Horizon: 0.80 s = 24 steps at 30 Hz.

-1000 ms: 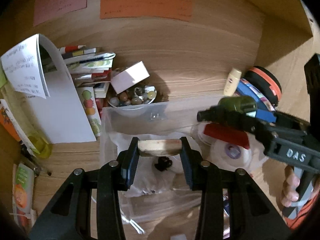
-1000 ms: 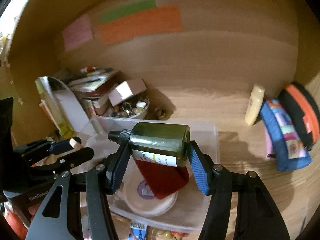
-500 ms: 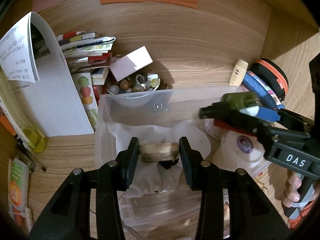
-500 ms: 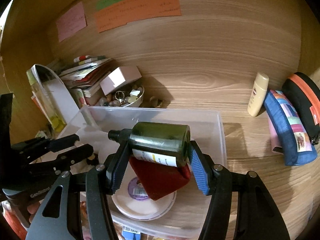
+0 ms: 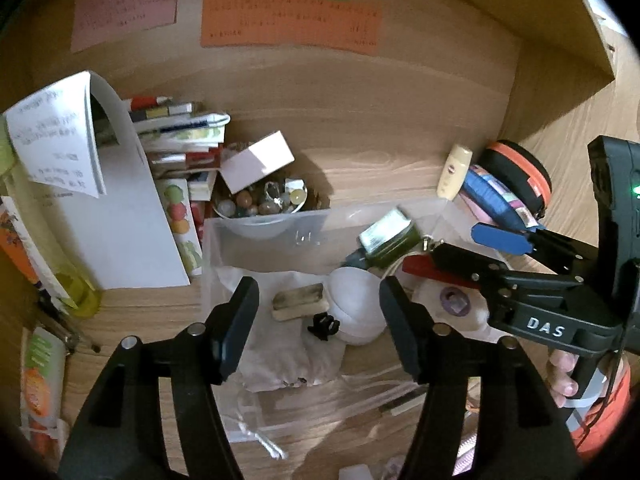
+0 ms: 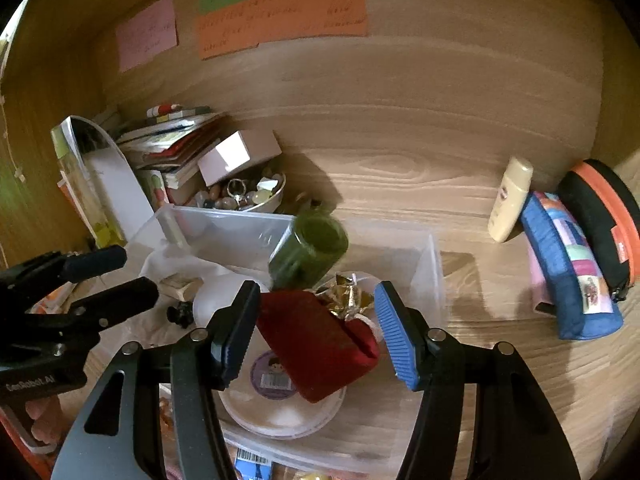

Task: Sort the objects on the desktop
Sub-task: 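Open both grippers to drop the peg and the bottle into the bin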

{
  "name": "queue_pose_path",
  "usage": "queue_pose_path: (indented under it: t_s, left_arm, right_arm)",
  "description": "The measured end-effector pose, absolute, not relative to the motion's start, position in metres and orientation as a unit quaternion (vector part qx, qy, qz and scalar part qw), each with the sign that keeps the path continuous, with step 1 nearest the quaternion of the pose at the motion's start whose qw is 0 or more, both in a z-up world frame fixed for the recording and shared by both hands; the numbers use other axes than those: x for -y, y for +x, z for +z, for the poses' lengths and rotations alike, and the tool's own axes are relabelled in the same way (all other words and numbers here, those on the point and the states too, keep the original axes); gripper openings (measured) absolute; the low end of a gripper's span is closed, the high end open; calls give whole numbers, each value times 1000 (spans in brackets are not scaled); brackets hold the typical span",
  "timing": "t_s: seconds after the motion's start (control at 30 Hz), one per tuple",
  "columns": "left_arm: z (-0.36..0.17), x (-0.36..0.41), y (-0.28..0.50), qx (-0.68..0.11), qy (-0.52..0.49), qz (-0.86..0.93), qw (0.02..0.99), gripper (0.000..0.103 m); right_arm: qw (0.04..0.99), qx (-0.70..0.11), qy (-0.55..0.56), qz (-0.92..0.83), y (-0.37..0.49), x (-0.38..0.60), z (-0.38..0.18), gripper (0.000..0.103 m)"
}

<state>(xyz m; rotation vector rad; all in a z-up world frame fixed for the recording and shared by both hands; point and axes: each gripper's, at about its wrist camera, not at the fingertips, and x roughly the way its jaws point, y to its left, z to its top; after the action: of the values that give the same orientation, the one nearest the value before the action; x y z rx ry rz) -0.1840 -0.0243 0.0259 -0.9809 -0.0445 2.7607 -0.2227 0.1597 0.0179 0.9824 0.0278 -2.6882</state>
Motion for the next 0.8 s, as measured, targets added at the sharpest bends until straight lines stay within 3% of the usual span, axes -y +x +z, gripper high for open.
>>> queue_pose_path:
  t_s: [0.23, 0.3, 0.37, 0.8]
  left_arm:
    - [35, 24, -164, -4, -327, 940, 100, 64]
    - [33, 24, -158, -5, -334, 937, 103, 79]
    - [32, 26, -150, -4, -331, 938, 101, 85]
    - [11, 33, -117, -25, -364, 928, 80, 89]
  right_arm:
    - [139, -28, 297, -944, -183, -163, 40, 82]
    - [139, -41, 292, -945, -171, -161, 42, 83]
    - [139, -48, 292, -945, -161, -161, 42, 85]
    - [121, -55, 331, -934, -130, -169, 13, 88]
